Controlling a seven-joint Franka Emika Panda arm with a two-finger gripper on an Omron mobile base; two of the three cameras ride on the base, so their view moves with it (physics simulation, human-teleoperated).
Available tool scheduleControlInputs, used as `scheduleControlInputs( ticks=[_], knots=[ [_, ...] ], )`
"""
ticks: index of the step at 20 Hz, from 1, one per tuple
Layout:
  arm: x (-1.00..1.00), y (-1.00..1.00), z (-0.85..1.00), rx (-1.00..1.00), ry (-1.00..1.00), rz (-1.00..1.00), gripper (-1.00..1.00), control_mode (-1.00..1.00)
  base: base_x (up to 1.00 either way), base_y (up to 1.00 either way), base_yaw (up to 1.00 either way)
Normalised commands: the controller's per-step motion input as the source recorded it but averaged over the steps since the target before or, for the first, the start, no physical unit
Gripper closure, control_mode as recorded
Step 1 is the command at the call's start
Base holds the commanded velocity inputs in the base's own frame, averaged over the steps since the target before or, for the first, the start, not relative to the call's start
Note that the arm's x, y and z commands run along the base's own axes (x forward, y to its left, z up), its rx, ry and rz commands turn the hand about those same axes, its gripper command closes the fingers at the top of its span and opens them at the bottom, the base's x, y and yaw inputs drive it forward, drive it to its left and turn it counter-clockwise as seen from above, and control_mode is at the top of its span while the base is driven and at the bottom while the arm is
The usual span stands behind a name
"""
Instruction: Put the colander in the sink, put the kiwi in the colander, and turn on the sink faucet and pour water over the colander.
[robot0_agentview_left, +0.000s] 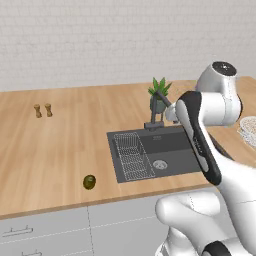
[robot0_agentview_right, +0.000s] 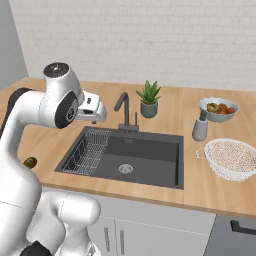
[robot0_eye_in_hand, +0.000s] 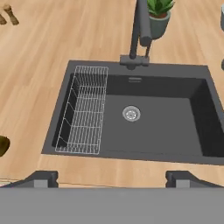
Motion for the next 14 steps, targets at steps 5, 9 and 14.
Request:
scheduleControlInputs(
  ticks=[5, 9, 14],
  knots=[
    [-0.56, -0.66, 0.02, 0.16, -0.02, -0.22, -1.0, -1.0, 0.0, 0.0, 0.0],
    [-0.29, -0.75, 0.07, 0.18, 0.28, -0.39, -1.0, -1.0, 0.0, 0.0, 0.0],
    [-0.11, -0.76, 0.02, 0.08, 0.4, -0.46, -1.0, -1.0, 0.0, 0.0, 0.0]
  ],
)
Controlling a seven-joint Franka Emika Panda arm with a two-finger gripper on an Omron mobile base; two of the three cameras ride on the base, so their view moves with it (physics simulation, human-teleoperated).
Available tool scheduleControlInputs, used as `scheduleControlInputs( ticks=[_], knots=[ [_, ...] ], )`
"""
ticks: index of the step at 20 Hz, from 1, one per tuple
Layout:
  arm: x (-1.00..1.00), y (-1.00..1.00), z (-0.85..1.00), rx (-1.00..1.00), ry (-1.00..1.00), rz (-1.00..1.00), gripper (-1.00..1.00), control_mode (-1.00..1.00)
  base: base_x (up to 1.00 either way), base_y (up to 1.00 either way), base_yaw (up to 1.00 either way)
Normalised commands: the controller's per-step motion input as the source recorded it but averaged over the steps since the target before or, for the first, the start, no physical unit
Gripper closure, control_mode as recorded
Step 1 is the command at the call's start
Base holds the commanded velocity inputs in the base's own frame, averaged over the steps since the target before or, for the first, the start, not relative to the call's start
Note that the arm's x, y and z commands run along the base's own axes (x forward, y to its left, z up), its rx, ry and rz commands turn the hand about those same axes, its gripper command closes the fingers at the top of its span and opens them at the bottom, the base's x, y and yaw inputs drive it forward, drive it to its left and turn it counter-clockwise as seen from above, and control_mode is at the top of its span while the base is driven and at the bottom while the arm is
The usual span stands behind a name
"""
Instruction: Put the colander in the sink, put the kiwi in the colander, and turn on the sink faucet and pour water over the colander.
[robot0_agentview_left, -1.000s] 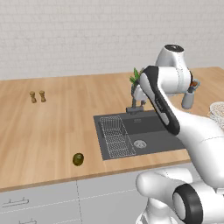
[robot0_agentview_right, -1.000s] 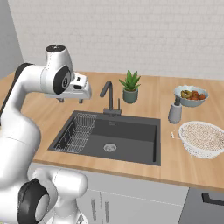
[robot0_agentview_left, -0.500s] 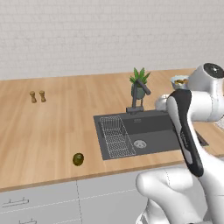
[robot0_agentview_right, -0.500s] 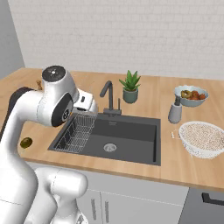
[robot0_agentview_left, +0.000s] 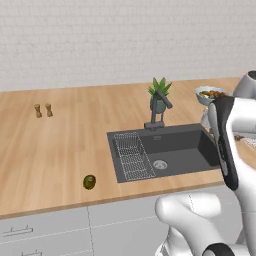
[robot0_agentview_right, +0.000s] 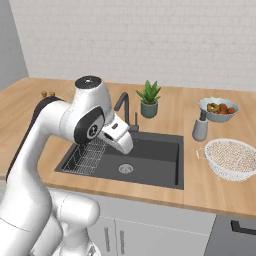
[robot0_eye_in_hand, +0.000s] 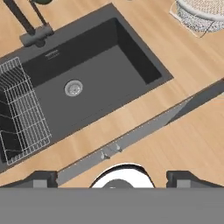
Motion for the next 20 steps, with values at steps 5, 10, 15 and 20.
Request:
scheduleControlInputs(
  ticks=[5, 10, 15, 20],
  knots=[
    [-0.02, -0.68, -0.03, 0.0, 0.33, -0.61, -1.0, -1.0, 0.0, 0.0, 0.0],
    [-0.09, -0.82, -0.14, 0.15, 0.09, -0.37, -1.0, -1.0, 0.0, 0.0, 0.0],
    [0.02, -0.61, -0.06, 0.26, 0.0, -0.06, -1.0, -1.0, 0.0, 0.0, 0.0],
    [0.17, -0.33, -0.07, 0.08, 0.0, 0.09, -1.0, -1.0, 0.0, 0.0, 0.0]
  ],
)
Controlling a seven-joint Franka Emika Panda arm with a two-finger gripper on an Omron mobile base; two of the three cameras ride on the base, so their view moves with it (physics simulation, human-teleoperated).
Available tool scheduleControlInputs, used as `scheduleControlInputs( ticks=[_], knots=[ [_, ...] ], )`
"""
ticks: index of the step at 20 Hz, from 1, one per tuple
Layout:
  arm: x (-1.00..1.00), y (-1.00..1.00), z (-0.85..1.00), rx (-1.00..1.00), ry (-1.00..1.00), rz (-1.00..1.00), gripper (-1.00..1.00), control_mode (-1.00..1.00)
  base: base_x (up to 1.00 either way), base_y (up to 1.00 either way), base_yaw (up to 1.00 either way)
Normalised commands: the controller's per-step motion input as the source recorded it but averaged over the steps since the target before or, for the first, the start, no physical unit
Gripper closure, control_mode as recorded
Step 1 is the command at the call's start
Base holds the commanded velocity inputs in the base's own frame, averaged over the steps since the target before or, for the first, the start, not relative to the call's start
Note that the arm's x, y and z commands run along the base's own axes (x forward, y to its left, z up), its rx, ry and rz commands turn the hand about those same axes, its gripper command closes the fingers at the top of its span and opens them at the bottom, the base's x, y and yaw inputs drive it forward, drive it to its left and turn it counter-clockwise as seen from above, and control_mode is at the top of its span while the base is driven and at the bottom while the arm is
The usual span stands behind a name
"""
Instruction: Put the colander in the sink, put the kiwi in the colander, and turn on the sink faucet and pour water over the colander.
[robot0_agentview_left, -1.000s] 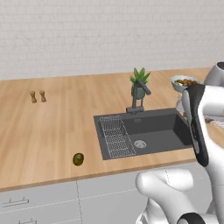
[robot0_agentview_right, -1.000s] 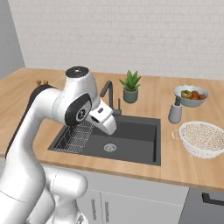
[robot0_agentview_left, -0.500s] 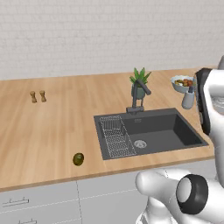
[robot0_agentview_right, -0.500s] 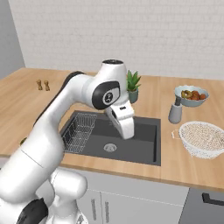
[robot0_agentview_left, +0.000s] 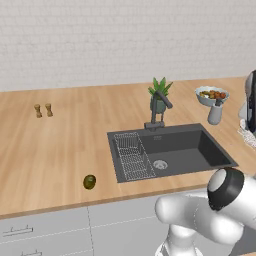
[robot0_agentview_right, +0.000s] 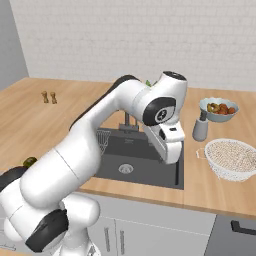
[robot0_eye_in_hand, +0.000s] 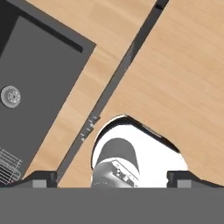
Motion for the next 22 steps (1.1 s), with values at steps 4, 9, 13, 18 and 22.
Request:
scheduleControlInputs(
  ticks=[4, 9, 13, 18, 22],
  knots=[
    [0.25, -0.33, -0.14, 0.01, 0.0, 0.15, -1.0, -1.0, 0.0, 0.0, 0.0],
    [0.31, -0.19, -0.18, -0.06, 0.13, 0.44, -1.0, -1.0, 0.0, 0.0, 0.0],
    [0.25, -0.27, -0.15, -0.09, 0.15, 0.49, -1.0, -1.0, 0.0, 0.0, 0.0],
    [0.22, -0.39, -0.21, -0.04, 0.17, 0.47, -1.0, -1.0, 0.0, 0.0, 0.0],
    [0.03, -0.44, -0.24, 0.0, 0.06, 0.52, -1.0, -1.0, 0.0, 0.0, 0.0]
  ],
)
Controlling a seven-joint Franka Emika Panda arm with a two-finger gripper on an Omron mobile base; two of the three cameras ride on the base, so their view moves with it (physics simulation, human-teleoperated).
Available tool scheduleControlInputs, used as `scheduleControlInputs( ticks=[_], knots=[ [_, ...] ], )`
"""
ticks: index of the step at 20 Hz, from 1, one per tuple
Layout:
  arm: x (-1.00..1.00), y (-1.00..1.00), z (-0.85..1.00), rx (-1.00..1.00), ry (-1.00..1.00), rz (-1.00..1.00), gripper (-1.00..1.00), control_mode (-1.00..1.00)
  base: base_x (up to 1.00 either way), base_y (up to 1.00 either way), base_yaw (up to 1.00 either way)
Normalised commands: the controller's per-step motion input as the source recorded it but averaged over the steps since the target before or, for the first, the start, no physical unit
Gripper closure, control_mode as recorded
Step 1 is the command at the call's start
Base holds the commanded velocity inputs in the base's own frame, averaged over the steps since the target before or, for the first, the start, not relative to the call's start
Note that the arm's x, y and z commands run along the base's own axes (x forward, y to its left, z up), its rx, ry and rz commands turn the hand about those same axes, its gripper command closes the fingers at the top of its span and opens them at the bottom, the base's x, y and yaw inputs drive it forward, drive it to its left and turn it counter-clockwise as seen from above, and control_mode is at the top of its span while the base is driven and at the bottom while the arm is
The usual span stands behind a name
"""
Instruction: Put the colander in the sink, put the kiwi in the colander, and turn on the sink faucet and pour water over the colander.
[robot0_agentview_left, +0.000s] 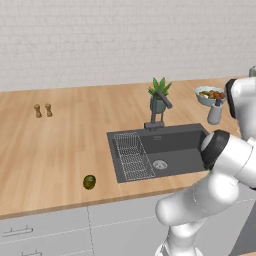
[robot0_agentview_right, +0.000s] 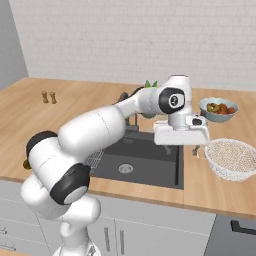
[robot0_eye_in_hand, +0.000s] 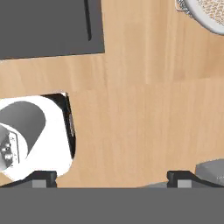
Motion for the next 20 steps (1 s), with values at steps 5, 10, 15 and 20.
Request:
scheduleControlInputs(
  ticks=[5, 10, 15, 20],
  knots=[
    [0.04, -0.31, -0.15, 0.0, 0.04, 0.55, -1.0, -1.0, 0.0, 0.0, 0.0],
    [0.0, -0.27, -0.17, 0.01, -0.01, 0.6, -1.0, -1.0, 0.0, 0.0, 0.0],
    [0.0, -0.23, -0.16, 0.12, -0.07, 0.51, -1.0, -1.0, 0.0, 0.0, 0.0],
    [0.19, -0.12, -0.1, 0.17, 0.0, 0.19, -1.0, -1.0, 0.0, 0.0, 0.0]
  ],
)
